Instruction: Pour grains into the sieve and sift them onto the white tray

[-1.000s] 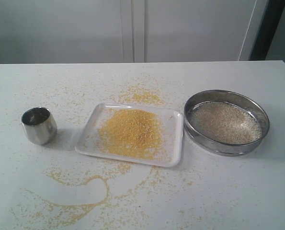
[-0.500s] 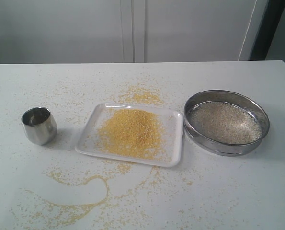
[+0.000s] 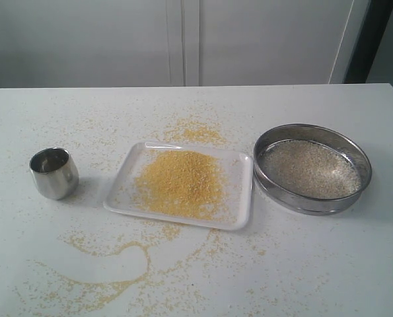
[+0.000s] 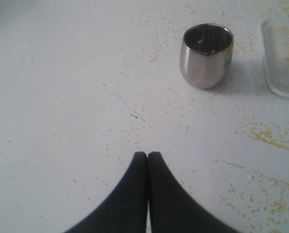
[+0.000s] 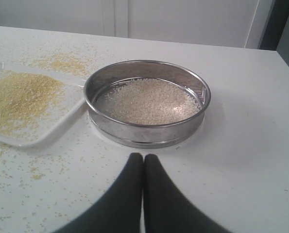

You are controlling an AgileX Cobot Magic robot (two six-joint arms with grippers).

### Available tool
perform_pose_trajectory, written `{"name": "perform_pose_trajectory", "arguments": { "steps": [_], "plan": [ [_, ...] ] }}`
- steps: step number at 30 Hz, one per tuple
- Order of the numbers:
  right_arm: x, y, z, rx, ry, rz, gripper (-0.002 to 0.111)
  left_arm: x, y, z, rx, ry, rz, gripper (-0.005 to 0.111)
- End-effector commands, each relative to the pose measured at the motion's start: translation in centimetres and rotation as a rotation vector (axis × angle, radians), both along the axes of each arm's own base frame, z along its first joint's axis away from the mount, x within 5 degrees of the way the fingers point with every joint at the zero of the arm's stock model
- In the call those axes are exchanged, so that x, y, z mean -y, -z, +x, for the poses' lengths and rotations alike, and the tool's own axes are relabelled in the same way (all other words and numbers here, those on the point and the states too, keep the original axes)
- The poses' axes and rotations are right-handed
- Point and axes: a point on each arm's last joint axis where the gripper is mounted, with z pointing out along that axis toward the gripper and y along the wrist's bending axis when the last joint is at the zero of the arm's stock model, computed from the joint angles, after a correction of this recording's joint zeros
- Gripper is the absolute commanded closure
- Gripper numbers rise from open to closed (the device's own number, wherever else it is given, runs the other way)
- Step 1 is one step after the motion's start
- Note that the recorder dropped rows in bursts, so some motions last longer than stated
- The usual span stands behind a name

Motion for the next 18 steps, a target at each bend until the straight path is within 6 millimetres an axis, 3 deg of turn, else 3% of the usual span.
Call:
{"name": "perform_pose_trajectory", "arguments": {
  "steps": [1,13,18],
  "plan": [
    [0.0,0.1,0.0,0.003,0.001,0.002,0.108,0.0,1.4,-0.8,0.007,-0.022,-0.029,0.107],
    [0.0,0.1,0.0,0.003,0.001,0.002,0.108,0.1,3.6,-1.7,0.055,-0.038,-0.052,0.107],
    [0.0,0.1,0.0,0.003,0.001,0.002,0.108,0.1,5.7,-1.6,0.005,-0.039,-0.069,0.107]
  ]
}}
